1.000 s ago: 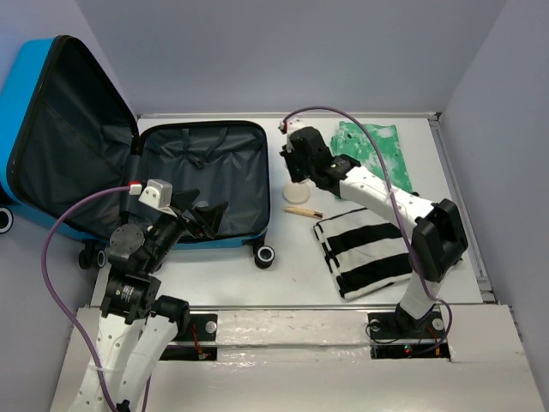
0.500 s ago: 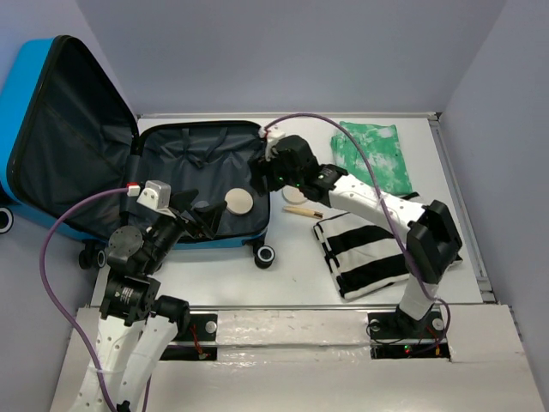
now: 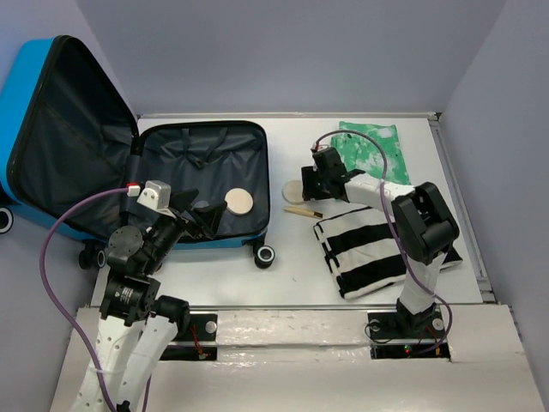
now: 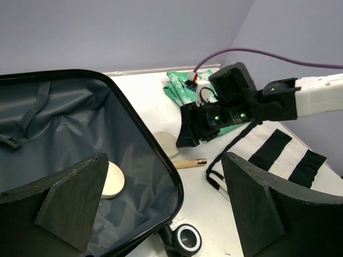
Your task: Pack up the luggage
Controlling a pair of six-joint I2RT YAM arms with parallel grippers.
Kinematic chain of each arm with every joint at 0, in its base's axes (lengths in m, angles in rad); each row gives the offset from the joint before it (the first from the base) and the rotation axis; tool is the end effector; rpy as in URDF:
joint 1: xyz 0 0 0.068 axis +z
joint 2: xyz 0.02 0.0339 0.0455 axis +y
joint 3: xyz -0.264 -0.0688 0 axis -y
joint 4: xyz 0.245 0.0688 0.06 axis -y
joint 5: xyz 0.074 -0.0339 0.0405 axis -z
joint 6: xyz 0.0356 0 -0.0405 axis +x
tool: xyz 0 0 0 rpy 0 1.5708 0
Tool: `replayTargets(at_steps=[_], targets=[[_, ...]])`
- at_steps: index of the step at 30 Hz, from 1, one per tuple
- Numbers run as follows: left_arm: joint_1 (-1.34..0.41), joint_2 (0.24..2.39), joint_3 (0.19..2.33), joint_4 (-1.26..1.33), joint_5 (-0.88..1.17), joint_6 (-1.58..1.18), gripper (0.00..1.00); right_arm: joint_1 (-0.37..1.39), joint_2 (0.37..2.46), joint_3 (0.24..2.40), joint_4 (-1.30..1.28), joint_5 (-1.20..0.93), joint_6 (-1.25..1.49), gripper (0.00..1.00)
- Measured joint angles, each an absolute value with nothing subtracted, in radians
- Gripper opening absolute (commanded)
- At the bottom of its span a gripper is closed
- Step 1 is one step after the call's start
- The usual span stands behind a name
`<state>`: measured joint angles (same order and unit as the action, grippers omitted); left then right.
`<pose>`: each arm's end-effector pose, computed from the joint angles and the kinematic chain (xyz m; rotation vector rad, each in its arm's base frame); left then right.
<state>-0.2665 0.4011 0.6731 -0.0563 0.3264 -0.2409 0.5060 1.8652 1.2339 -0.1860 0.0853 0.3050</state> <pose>0.0954 -0.0379 0.3632 0.2975 1.3643 -0.6448 0.3555 0.1935 0.1901 -0.2007 2.3945 0.2808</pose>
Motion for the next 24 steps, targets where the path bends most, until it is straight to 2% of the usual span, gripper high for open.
replayTargets(at_steps=[3,5,7,8,10,17,24], targets=[[-0.267,0.401,0.673,-0.056,0.327,-0.241,0.99,0.505,1.927,1.235,-0.163,0.057,0.314,0.57],[-0.267,0.401,0.673,-0.056,0.327,-0.241,0.99,0.505,1.951,1.248,-0.125,0.042,0.320,0.42],[-0.267,0.401,0.673,-0.056,0.328,-0.241,0.99,0.501,1.960,1.256,-0.102,0.025,0.325,0.35],[-0.267,0.401,0.673,-0.056,0.329,-0.241,0.99,0.500,1.966,1.256,-0.091,0.017,0.331,0.20],[-0.267,0.401,0.673,-0.056,0.329,-0.241,0.99,0.496,1.983,1.256,-0.076,0.007,0.339,0.07],[-0.267,0.401,0.673,-0.056,0.330,-0.241,0.99,0.485,1.931,1.191,-0.023,0.015,0.363,0.07],[-0.267,0.401,0.673,-0.056,0.329,-0.241,0.99,0.504,1.604,1.135,0.027,-0.013,0.361,0.07]])
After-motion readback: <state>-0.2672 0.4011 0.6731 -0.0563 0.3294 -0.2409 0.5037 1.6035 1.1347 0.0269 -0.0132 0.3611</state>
